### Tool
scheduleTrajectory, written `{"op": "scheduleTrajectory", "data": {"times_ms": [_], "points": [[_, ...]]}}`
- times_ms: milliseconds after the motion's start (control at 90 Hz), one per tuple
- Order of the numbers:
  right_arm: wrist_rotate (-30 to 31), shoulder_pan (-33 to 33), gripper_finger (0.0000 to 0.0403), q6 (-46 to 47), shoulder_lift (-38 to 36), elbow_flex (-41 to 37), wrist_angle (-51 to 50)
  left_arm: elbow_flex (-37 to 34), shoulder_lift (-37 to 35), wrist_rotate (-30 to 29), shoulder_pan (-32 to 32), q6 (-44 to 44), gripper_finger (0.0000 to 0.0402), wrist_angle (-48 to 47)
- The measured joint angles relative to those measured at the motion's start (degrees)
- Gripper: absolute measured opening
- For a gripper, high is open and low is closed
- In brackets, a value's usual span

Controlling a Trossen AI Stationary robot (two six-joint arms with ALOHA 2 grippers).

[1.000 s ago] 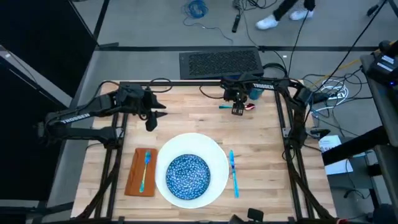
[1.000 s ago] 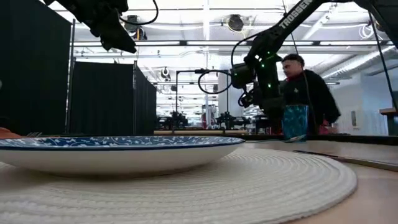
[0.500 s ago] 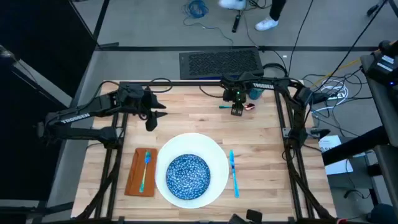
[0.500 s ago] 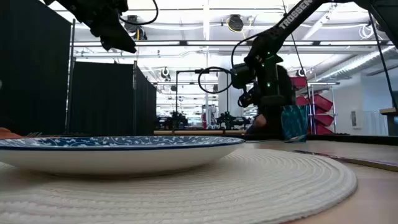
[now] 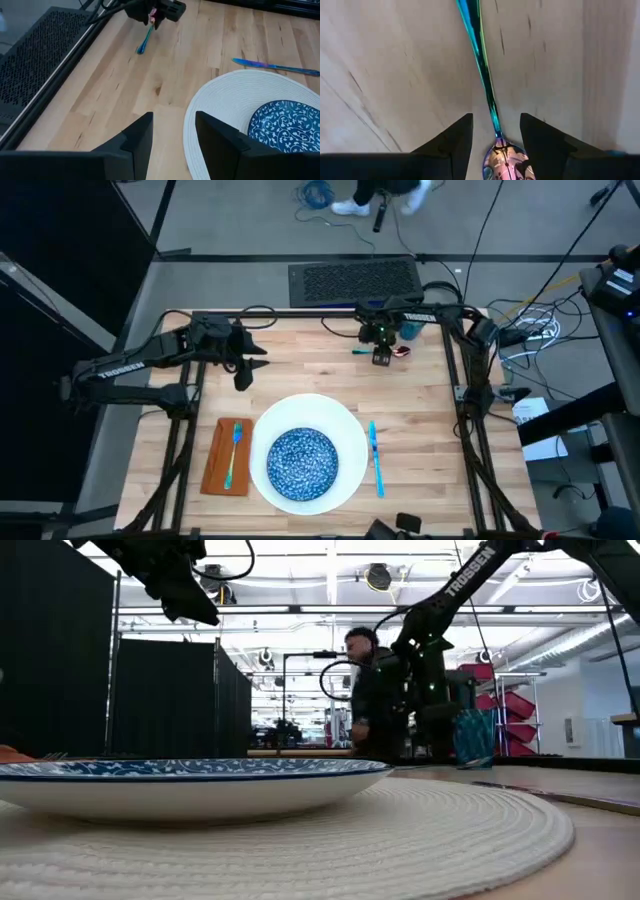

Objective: Set table place
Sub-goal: Put the blue spoon on the right side of the blue table knife

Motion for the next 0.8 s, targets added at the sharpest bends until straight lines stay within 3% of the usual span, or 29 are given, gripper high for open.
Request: {"op": "scheduleTrajectory", "data": {"times_ms": [333,800], "points": [[-0.22,-0.04,0.0138,0.46,0.87,0.00,-0.44,0.00,0.00,0.00,0.00,0.00,0.0134,-0.03],[-0.20,-0.04,0.0008,0.47,0.87,0.00,-0.34,0.00,0.00,0.00,0.00,-0.01,0.0134,-0.14]]}}
